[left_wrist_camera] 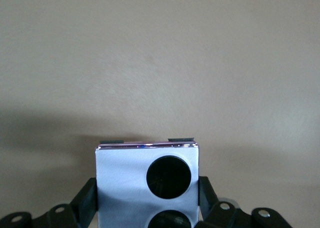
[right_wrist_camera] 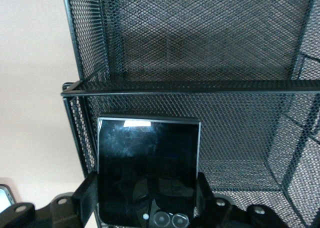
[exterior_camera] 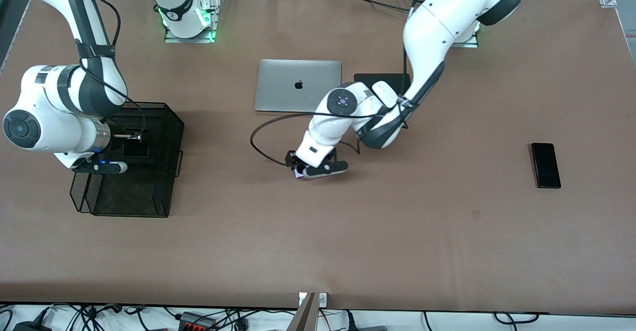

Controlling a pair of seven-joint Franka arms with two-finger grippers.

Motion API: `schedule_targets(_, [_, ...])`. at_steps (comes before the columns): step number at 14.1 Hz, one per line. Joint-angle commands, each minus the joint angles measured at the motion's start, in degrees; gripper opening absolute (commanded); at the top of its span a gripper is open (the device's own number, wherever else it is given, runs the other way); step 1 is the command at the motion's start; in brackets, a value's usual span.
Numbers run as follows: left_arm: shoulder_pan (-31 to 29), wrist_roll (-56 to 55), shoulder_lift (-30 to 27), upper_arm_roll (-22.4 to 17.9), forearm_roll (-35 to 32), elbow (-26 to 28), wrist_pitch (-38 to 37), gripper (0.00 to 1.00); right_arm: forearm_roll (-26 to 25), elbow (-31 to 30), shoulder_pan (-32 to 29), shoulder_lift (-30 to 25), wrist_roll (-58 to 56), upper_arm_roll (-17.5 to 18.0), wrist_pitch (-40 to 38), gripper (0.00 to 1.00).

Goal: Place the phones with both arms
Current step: 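Set the white phone on the table middle with the left gripper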

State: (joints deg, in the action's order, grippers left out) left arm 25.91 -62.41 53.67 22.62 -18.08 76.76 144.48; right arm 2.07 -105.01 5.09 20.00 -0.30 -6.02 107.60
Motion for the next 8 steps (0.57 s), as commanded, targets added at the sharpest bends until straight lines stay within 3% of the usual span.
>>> schedule_targets(1, [5.54,3.96,1.09,-4.85,-1.96,-2.67,0.79,0.56,-0.22,-0.46,-0.26,0.12,0.91,0.57,0.86,0.48])
schedule_targets(2, [6.08,3.96,1.35,-5.3,-1.96,-3.19,0.8,0.57,-0.22,-0.46,-0.26,0.13,1.0,0.57,0.77,0.62])
schedule_targets(3, [6.6,3.96,2.31,-5.39,-2.13,-3.72,0.8,0.57,-0.22,-0.2,-0.08,0.13,2.22,0.66,0.43,0.89])
schedule_targets(4, [7.74,3.62,3.1,-5.65,-2.13,-4.94,0.8,0.57,-0.22,-0.03,0.18,0.13,3.19,0.75,0.07,1.0])
schedule_targets(8, [10.21,3.09,4.95,-7.24,-2.05,-6.63,0.8,0.57,-0.22,3.56,0.09,-0.49,2.94,1.01,-3.25,1.0])
